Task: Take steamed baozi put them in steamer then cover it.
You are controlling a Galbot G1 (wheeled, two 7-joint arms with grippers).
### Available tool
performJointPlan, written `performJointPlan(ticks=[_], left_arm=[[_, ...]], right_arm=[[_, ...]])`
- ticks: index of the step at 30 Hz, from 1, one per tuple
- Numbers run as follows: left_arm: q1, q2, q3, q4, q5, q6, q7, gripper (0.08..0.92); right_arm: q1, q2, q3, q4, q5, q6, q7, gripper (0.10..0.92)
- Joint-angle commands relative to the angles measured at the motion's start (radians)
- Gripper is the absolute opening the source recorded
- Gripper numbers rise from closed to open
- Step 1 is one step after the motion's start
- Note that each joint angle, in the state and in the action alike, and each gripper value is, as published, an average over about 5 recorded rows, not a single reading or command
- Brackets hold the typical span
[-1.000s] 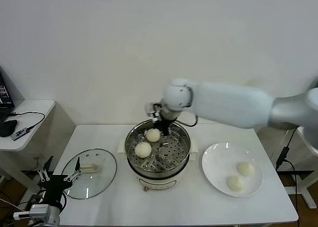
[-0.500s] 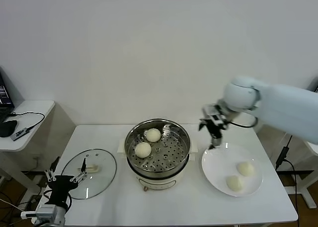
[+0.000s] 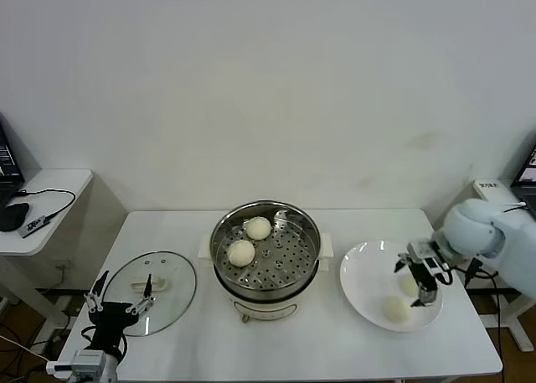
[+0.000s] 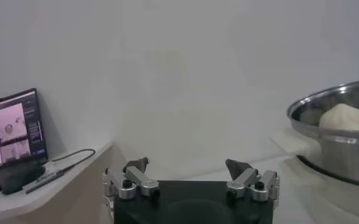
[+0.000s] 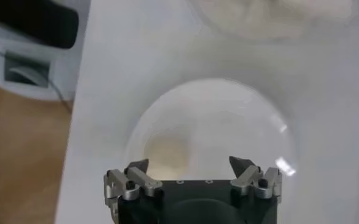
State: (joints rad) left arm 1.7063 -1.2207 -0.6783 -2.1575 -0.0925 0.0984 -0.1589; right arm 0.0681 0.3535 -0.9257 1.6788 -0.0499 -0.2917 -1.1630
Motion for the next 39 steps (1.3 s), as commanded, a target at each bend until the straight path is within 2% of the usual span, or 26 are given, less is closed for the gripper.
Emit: performJointPlan(ticks=[1, 13, 28, 39], left_arm=[[0.008, -0.013, 0.008, 0.001, 0.014, -0.002, -0.001, 0.823], [0.013, -0.014, -0.015, 0.008, 0.013, -0.003, -0.001, 0.823], [0.006, -0.016, -0.015, 0.020, 0.013, -0.004, -0.001, 0.823], [0.005, -0.017, -0.013, 0.020, 0.014, -0.004, -0.001, 0.823]], right_arm=[[-0.196, -0.039, 0.118, -0.018, -0.111, 0.032, 0.001, 0.823], [-0.201, 0.111, 0.112, -0.116, -0.115, 0.013, 0.058, 0.823], [-0.225, 0.171, 0.117, -0.167, -0.132, -0.004, 0.075, 0.819], [-0.228, 0.167, 0.121, -0.168, -0.133, -0.008, 0.067, 0.675]])
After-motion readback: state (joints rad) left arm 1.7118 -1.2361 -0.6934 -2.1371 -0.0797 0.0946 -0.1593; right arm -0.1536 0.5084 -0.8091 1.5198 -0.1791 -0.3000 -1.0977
